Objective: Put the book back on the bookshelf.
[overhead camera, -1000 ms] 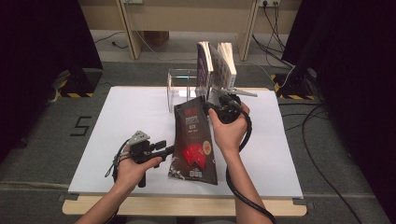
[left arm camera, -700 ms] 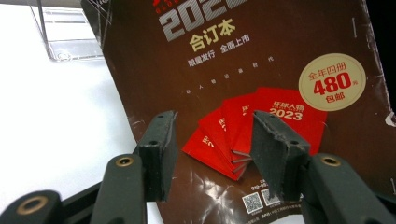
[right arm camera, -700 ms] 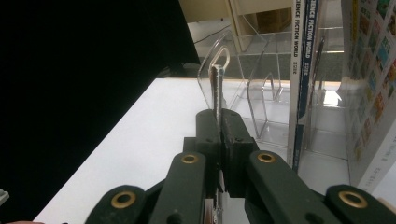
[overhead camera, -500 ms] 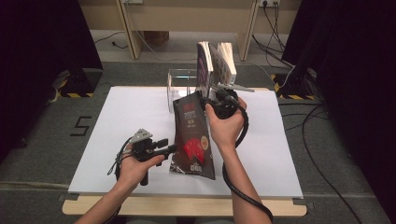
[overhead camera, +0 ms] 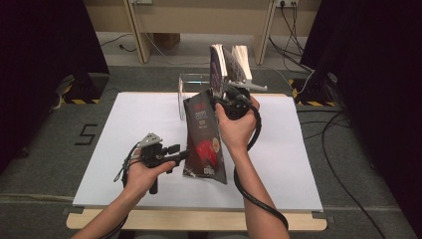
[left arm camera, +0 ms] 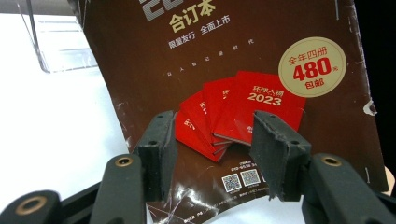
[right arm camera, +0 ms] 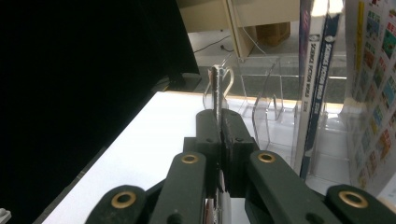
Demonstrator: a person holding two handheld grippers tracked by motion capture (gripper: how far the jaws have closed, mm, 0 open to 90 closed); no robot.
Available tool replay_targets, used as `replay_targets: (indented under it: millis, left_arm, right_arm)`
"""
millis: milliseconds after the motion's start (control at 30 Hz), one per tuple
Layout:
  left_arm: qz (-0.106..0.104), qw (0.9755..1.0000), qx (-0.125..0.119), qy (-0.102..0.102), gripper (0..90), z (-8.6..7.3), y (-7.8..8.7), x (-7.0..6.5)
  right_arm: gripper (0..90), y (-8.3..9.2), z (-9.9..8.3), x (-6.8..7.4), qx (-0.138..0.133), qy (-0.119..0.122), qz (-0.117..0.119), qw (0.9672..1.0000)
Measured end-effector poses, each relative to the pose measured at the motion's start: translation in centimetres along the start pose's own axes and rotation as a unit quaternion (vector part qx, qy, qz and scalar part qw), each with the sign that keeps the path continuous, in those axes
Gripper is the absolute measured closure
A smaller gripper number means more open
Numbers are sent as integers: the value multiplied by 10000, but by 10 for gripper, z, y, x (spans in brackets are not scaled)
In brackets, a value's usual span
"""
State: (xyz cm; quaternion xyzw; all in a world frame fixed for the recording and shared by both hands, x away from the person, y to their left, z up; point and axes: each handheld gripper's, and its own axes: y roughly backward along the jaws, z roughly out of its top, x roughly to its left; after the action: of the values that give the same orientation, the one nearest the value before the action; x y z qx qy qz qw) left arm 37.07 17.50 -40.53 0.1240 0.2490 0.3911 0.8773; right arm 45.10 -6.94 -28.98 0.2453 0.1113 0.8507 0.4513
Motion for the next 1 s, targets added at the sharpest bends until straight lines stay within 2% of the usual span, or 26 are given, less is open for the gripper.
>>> replay_targets:
  millis: [100,200,433,767,1000]
  left_arm:
    - [-16,10000,-36,-2,497,4,0,-1]
    - [-123,9999,5,107,493,5,-1,-2]
    - [-172,9998,-40,60,482,14,-5,-7]
    - [-229,9996,-180,-3,476,35,-9,-16]
    - [-312,9989,-342,-84,448,55,-11,-26]
  right_arm:
    - [874,-2,3,2,-17,-17,6,10000]
    - [874,-4,5,3,-69,-1,-8,10000]
    - [874,-6,11,6,-155,-2,-36,9999]
    - [874,-10,17,8,-253,2,-85,9996]
    - [873,-13,22,16,-357,32,-102,9993]
